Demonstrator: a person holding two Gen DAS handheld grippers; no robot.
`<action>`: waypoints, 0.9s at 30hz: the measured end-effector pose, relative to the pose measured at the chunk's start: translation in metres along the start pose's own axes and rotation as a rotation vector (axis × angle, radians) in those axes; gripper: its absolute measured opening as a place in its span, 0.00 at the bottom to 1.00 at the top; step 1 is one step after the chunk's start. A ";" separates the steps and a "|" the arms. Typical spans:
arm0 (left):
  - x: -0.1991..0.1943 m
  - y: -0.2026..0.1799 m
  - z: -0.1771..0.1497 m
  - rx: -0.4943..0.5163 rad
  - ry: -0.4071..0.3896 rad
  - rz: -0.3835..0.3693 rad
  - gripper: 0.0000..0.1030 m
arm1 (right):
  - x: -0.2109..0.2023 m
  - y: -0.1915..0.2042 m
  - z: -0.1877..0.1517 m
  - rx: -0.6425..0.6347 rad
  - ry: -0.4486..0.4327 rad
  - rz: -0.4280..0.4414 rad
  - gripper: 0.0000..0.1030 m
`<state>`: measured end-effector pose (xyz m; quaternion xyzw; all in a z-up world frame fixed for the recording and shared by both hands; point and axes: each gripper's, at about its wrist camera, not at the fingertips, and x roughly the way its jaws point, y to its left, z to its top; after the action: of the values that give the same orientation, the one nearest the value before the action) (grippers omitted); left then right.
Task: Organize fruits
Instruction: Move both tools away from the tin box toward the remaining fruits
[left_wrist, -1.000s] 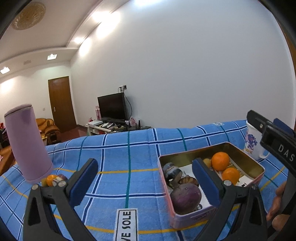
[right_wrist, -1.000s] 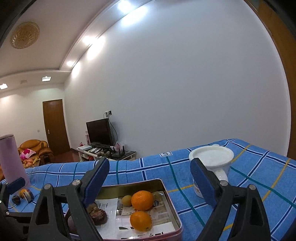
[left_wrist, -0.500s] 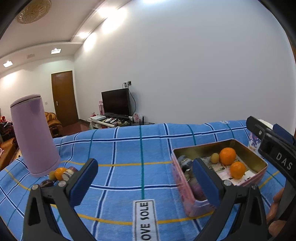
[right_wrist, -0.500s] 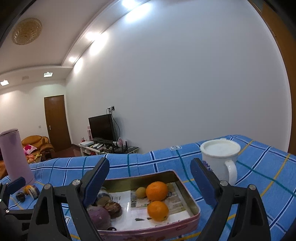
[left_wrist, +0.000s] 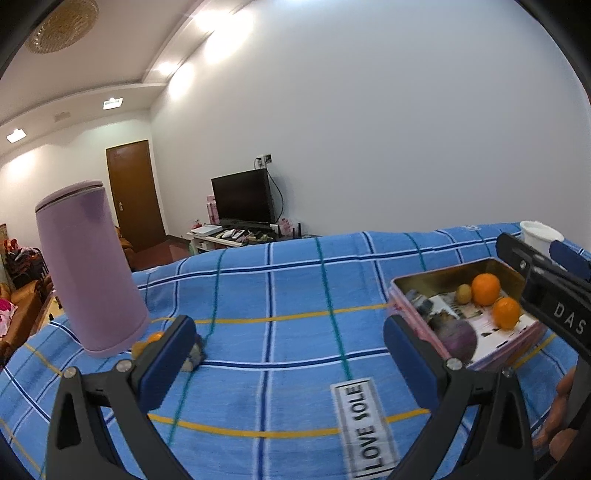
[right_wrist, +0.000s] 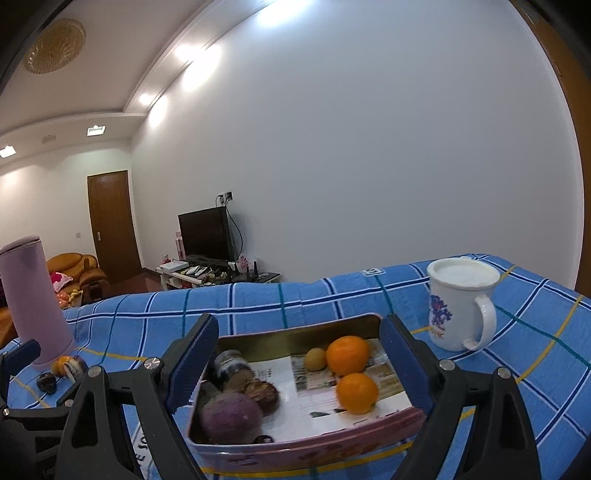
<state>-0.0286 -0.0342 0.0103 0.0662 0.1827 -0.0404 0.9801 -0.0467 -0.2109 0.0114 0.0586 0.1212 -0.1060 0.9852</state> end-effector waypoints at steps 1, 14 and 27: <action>0.000 0.003 0.000 0.006 0.001 0.003 1.00 | 0.001 0.005 -0.001 -0.004 0.005 0.003 0.88; 0.013 0.051 -0.003 -0.015 0.026 0.059 1.00 | 0.009 0.071 -0.008 -0.047 0.042 0.084 0.88; 0.028 0.103 -0.007 -0.065 0.064 0.112 1.00 | 0.023 0.121 -0.012 -0.056 0.070 0.157 0.88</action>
<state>0.0060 0.0673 0.0059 0.0458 0.2112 0.0227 0.9761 -0.0009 -0.0960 0.0052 0.0442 0.1533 -0.0231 0.9869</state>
